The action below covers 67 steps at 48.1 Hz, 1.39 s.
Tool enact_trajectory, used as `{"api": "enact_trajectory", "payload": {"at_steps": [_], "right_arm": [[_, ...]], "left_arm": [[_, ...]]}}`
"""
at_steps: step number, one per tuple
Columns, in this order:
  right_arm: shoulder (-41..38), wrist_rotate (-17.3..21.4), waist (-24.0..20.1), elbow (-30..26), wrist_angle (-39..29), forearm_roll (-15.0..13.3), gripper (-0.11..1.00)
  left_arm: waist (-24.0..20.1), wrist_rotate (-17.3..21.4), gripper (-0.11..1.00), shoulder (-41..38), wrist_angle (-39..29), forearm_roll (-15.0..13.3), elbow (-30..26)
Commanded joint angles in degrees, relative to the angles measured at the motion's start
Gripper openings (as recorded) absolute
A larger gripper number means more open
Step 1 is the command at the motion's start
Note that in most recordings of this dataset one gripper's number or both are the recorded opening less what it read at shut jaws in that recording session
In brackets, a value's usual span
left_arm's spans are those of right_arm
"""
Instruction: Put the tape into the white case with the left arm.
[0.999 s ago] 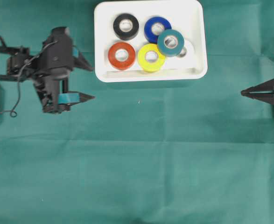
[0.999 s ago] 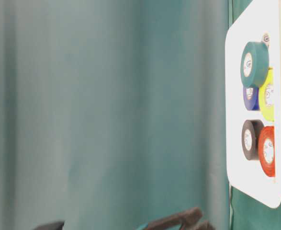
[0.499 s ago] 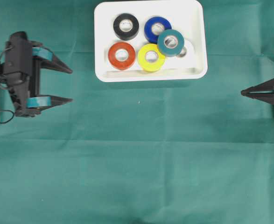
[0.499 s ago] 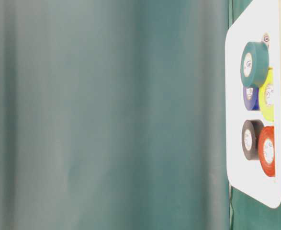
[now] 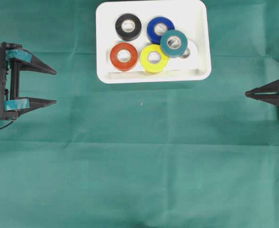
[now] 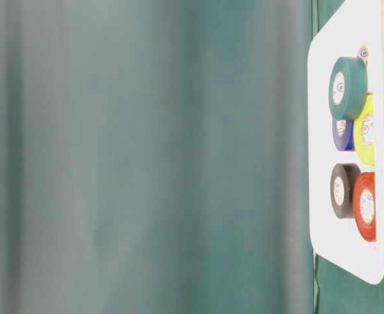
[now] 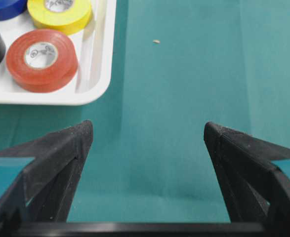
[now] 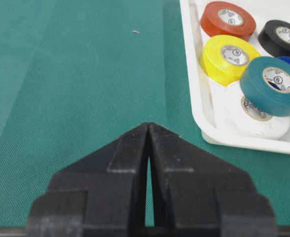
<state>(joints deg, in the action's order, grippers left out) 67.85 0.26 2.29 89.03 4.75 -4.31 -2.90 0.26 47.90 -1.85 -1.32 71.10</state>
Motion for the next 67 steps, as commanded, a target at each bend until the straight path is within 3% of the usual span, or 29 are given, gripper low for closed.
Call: {"api": "enact_trajectory", "payload": {"at_steps": [1, 25, 51, 67], "right_arm": [[-0.44, 0.0, 0.26, -0.79, 0.53, 0.0, -0.09], [-0.44, 0.0, 0.44, -0.7, 0.53, 0.0, -0.09], [-0.44, 0.0, 0.88, -0.79, 0.53, 0.0, -0.09], [-0.44, 0.0, 0.88, -0.79, 0.62, 0.0, -0.09]], "left_arm": [[0.09, 0.09, 0.98, 0.26, 0.62, -0.18, -0.26], [1.32, 3.87, 0.98, 3.96, 0.26, -0.09, 0.62], [1.32, 3.96, 0.98, 14.94, -5.98, -0.09, 3.25], [1.32, 4.04, 0.98, 21.09, -6.15, -0.09, 5.89]]}}
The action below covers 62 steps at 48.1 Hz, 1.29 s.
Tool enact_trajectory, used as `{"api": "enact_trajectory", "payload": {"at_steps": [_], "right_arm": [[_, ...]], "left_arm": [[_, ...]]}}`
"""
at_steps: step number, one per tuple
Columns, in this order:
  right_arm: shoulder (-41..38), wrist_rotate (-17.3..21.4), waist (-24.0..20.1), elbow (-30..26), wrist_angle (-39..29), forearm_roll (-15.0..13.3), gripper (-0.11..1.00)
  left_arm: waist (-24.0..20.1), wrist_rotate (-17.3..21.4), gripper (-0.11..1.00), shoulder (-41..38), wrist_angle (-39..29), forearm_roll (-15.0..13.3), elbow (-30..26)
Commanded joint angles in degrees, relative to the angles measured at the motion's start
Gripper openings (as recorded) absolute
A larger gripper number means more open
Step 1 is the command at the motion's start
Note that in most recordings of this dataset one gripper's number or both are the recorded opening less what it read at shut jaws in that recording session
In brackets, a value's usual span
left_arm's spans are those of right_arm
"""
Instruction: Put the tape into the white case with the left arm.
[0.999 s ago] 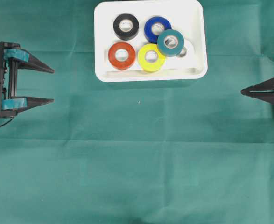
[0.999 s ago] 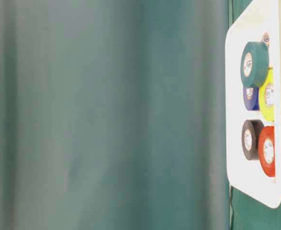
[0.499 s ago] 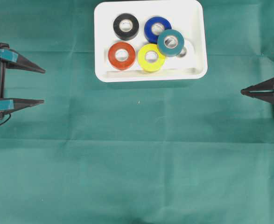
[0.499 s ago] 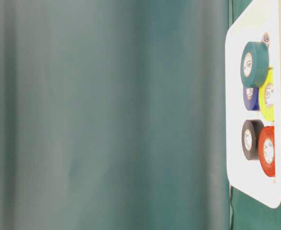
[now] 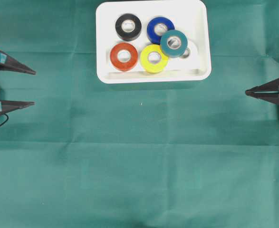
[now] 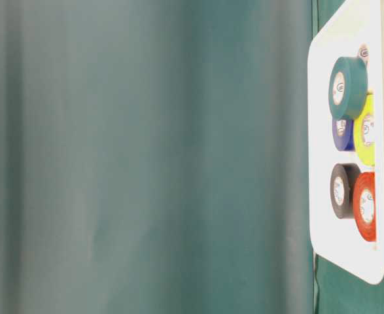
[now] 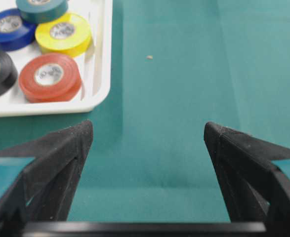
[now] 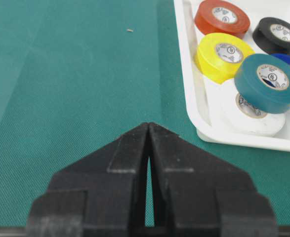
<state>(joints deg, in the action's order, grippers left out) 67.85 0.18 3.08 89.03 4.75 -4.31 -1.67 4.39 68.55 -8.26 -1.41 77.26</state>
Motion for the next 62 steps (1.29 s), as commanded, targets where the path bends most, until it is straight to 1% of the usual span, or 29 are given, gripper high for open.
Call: {"api": "enact_trajectory", "payload": {"at_steps": [1, 22, 40, 62], "right_arm": [[-0.44, 0.09, 0.18, -0.7, 0.53, 0.0, -0.09], [-0.44, 0.09, 0.18, -0.7, 0.53, 0.0, -0.09], [-0.44, 0.09, 0.09, -0.7, 0.53, 0.0, -0.09], [-0.44, 0.09, 0.09, -0.62, 0.62, 0.0, -0.09]], "left_arm": [[0.09, -0.09, 0.98, 0.88, 0.26, 0.0, -0.09], [0.09, -0.18, 0.98, 2.64, 0.26, 0.09, 2.2], [0.09, -0.18, 0.98, 5.71, 0.62, 0.0, 3.69], [0.09, -0.44, 0.98, 7.38, 0.7, 0.0, 4.13]]}}
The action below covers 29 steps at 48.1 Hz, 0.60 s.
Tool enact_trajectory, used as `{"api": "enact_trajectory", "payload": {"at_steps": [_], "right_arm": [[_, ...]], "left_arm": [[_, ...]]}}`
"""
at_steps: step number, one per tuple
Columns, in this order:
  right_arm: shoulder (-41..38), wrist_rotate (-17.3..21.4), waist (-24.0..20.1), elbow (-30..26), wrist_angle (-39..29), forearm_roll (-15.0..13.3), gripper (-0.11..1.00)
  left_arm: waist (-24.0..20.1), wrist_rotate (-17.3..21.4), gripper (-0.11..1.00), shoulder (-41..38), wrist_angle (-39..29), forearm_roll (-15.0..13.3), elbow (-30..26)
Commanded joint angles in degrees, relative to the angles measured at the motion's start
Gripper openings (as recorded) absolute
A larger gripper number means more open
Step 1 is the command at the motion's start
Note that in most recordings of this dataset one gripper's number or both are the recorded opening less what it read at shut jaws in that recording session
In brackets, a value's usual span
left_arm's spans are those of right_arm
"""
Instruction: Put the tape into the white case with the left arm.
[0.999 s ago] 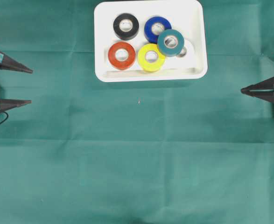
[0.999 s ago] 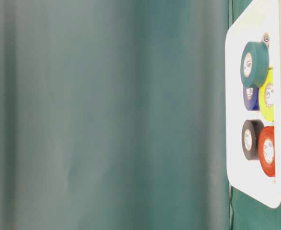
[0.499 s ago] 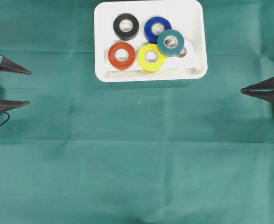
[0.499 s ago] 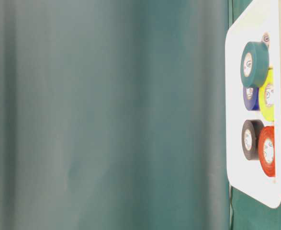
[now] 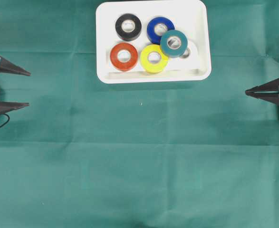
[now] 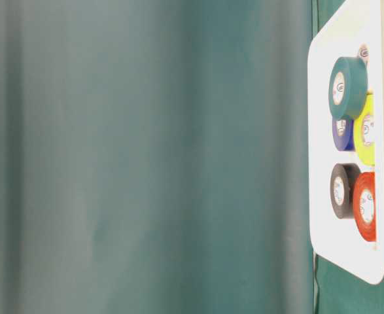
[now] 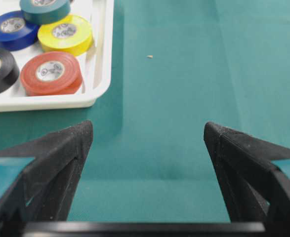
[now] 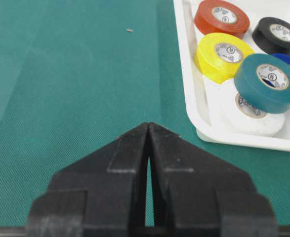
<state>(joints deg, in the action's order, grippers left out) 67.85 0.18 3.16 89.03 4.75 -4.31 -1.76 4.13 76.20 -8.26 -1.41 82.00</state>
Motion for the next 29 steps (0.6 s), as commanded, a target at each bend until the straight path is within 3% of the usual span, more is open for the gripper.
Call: {"api": "enact_trajectory", "payload": {"at_steps": [1, 29], "right_arm": [[-0.44, 0.09, 0.09, -0.62, 0.62, 0.0, -0.09], [-0.44, 0.09, 0.0, -0.62, 0.62, 0.0, -0.09]], "left_arm": [[0.18, -0.18, 0.98, -0.18, 0.62, 0.0, -0.62], [0.18, -0.26, 0.98, 1.14, 2.9, 0.0, 0.79]]}}
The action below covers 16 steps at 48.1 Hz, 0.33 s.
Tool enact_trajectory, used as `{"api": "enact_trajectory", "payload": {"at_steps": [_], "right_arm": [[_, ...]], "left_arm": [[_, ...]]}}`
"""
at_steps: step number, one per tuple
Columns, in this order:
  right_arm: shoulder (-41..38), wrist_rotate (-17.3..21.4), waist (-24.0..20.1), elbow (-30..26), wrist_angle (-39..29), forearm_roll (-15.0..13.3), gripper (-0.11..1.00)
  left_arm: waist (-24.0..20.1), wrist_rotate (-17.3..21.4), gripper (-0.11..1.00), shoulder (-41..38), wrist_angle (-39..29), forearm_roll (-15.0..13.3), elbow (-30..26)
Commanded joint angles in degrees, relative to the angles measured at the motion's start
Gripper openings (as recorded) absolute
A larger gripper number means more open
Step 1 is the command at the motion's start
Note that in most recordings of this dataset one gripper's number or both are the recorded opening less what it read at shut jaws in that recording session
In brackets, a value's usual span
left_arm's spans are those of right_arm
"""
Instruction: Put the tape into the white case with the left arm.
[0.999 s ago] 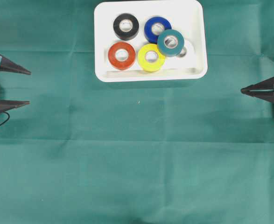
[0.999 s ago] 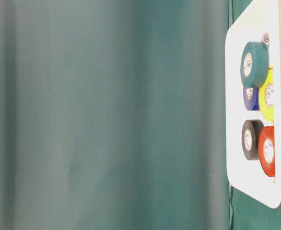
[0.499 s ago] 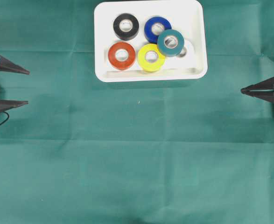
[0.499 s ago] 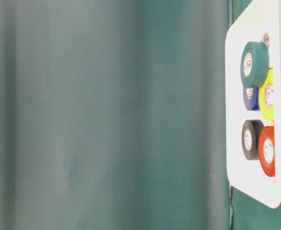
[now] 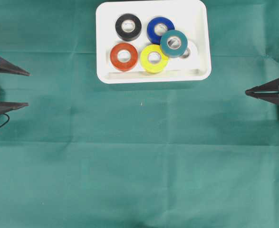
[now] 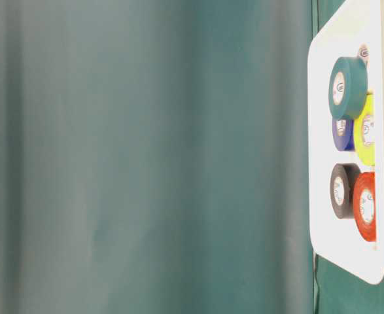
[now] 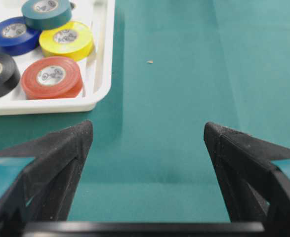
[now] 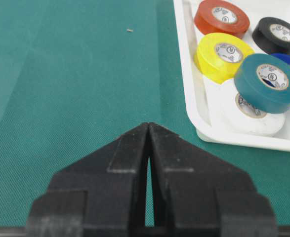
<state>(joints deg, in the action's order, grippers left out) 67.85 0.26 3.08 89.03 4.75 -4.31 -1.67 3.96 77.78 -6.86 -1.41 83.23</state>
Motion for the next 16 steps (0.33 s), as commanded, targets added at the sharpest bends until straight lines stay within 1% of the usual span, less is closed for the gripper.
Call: {"api": "enact_trajectory", "payload": {"at_steps": [1, 9, 16], "right_arm": [[-0.35, 0.0, 0.18, -0.62, 0.62, 0.0, -0.09], [-0.44, 0.0, 0.18, -0.62, 0.62, 0.0, -0.09], [-0.35, 0.0, 0.18, -0.62, 0.62, 0.09, -0.09]], "left_arm": [[0.09, -0.09, 0.98, -0.44, 1.85, 0.0, -0.26], [0.09, -0.26, 0.98, -0.44, 4.75, 0.0, 1.32], [0.09, -0.26, 0.98, -0.44, 5.1, 0.0, 1.76]]}}
